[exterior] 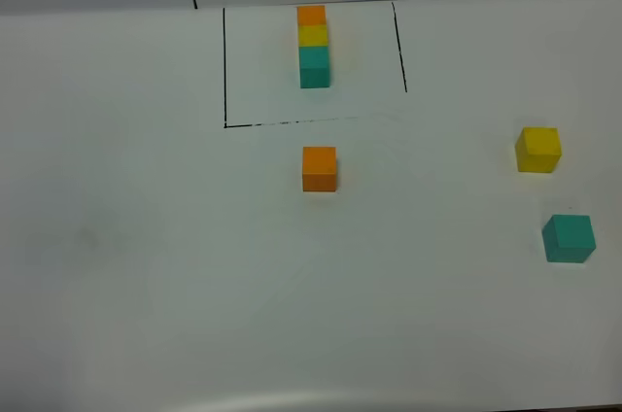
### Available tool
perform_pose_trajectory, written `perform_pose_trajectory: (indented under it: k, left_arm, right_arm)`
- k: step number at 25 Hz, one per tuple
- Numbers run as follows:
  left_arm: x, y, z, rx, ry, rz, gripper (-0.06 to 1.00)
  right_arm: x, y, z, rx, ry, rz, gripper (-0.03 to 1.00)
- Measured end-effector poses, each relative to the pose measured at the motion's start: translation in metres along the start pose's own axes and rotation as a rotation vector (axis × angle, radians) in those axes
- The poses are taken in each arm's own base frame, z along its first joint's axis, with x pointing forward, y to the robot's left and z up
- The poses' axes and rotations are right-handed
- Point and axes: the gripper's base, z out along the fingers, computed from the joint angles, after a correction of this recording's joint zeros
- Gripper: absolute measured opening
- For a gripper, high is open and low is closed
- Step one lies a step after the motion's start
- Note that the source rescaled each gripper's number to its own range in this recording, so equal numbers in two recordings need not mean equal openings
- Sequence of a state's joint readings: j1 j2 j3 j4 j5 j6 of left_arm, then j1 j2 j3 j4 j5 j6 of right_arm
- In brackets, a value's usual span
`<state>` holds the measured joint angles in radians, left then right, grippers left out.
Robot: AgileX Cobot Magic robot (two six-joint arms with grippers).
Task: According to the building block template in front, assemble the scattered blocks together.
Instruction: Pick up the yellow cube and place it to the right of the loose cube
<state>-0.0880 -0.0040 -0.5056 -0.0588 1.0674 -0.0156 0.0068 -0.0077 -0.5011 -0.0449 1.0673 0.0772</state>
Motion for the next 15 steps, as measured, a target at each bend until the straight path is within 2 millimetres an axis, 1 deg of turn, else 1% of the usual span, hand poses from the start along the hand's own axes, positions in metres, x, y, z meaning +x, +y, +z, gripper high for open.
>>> perform_pose_trajectory:
  k: [4,8,12,15]
  left_arm:
    - [0.0,0.0,0.0,0.0,0.0,0.001,0.46]
    - [0.0,0.0,0.0,0.0,0.0,0.001,0.4]
    - [0.0,0.0,0.0,0.0,0.0,0.001,0.36]
    - [0.0,0.0,0.0,0.0,0.0,0.001,0.35]
  right_arm:
    - [0.0,0.0,0.0,0.0,0.0,0.0,0.75]
    - [0.0,0.0,0.0,0.0,0.0,0.0,0.75]
    - [0.0,0.0,0.0,0.0,0.0,0.0,0.75]
    - [0.0,0.0,0.0,0.0,0.0,0.0,0.75]
